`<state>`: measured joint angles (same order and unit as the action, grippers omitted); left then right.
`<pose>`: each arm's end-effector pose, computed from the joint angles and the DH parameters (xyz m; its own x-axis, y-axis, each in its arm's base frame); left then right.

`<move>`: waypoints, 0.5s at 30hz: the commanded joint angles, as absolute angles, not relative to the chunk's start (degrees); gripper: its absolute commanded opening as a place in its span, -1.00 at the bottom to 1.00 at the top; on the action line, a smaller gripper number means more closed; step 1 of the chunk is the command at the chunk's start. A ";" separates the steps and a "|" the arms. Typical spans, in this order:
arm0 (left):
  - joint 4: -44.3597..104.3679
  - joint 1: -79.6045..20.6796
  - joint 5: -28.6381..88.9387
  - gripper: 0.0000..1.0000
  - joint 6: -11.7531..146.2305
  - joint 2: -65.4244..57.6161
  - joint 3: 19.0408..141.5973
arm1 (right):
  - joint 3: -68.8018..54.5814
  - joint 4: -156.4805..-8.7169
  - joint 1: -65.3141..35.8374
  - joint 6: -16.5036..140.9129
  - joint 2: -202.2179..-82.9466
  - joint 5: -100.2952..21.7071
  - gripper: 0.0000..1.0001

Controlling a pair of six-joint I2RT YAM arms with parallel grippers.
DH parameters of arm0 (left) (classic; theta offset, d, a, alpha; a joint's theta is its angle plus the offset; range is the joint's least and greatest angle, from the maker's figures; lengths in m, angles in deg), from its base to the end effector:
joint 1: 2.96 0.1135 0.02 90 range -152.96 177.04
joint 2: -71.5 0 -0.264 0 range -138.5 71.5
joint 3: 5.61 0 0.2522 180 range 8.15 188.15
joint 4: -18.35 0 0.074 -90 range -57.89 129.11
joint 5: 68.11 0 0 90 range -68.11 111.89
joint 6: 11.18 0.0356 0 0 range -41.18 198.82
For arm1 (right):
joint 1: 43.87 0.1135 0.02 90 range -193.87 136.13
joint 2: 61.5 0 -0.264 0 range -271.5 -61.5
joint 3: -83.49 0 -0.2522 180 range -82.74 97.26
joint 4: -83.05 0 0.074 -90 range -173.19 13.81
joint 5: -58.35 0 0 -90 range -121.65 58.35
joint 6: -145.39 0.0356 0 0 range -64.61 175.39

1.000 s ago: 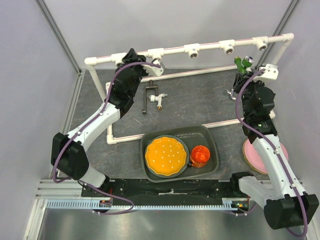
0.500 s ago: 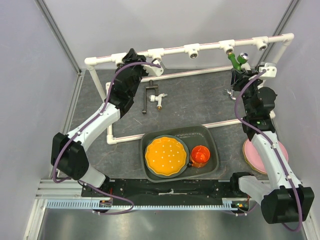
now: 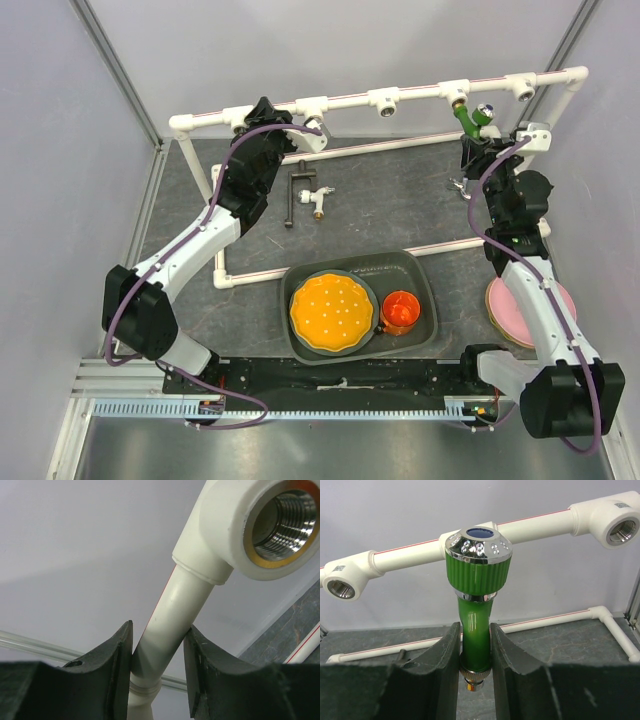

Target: Install the water faucets

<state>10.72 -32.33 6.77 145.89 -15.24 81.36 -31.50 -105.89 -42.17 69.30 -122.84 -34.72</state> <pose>0.3222 -0.1707 0.3929 0.2751 0.8654 -0.4188 -0.0130 0.4389 0.8984 0.2518 0.0094 0.3852 0.1921 0.2459 -0.9501 -0.1319 0.9658 0.2232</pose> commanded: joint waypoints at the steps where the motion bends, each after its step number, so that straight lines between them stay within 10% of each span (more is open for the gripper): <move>1: 12.77 -32.76 3.26 -0.96 138.32 -14.02 81.71 | -29.84 -110.00 -42.37 69.80 -122.94 -36.31 -1.00; 15: 13.03 -32.93 3.17 -0.96 138.58 -14.10 81.71 | -28.34 -108.95 -42.55 69.98 -122.23 -36.13 -1.00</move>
<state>10.76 -32.42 6.73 145.89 -15.24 81.36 -31.33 -105.81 -42.28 69.35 -123.48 -35.31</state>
